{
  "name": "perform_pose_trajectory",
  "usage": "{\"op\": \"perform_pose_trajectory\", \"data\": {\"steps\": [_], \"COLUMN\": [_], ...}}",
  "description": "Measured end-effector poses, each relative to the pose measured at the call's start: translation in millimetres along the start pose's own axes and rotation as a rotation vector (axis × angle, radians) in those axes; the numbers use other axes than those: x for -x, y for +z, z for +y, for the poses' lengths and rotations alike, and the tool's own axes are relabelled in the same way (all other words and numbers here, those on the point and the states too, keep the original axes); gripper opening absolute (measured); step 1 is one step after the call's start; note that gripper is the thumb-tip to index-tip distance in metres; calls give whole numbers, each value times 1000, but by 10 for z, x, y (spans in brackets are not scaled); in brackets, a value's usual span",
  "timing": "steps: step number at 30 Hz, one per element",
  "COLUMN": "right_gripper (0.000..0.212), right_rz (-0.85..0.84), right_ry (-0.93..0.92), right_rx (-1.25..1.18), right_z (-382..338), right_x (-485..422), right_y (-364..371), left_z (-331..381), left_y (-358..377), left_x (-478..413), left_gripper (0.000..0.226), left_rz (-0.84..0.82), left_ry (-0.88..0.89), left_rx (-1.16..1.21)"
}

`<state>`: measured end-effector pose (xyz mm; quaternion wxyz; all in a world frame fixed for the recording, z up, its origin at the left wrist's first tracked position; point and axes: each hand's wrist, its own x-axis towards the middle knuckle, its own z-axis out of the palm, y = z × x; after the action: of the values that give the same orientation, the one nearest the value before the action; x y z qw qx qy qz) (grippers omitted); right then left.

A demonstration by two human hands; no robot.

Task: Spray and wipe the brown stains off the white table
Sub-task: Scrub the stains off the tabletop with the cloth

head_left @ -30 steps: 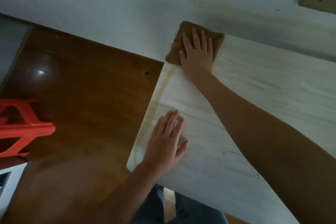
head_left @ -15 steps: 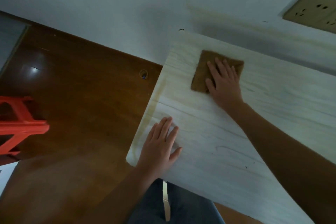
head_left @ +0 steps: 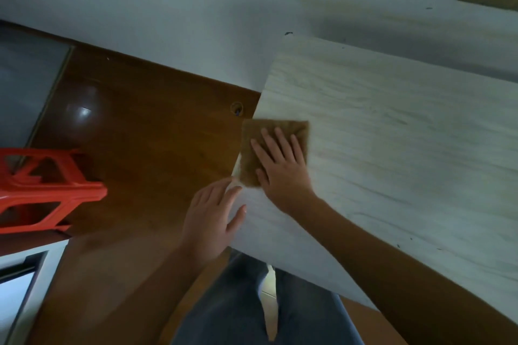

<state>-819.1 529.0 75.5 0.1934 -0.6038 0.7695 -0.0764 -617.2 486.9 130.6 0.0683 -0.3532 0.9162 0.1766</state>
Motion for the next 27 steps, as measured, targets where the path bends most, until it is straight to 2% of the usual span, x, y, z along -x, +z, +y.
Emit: {"op": "perform_pose_trajectory", "data": {"steps": [3, 6, 9, 12, 17, 22, 27], "right_gripper": [60, 60, 60, 62, 62, 61, 61], "right_rz": [-34, -64, -38, 36, 125, 149, 132], "right_ry": [-26, -36, -5, 110, 256, 256, 282], "right_rx": [12, 23, 10, -13, -1, 16, 11], "right_z": [-91, -76, -29, -18, -187, -530, -1127], "right_x": [638, 956, 821, 370, -165, 46, 753], "right_y": [207, 275, 216, 128, 95, 301, 684], "left_z": [-177, -262, -269, -293, -423, -707, -887], "left_y": [-12, 32, 102, 167, 150, 112, 55], "left_x": [88, 132, 131, 105, 108, 205, 165], "left_gripper": [43, 47, 58, 67, 66, 65, 59], "left_rz": [0, -19, -77, -126, -110, -77, -61], "left_ry": [-7, -7, 50, 80, 112, 96, 139], "left_rx": [-19, -36, -16, -11, 1, -28, -18]}}
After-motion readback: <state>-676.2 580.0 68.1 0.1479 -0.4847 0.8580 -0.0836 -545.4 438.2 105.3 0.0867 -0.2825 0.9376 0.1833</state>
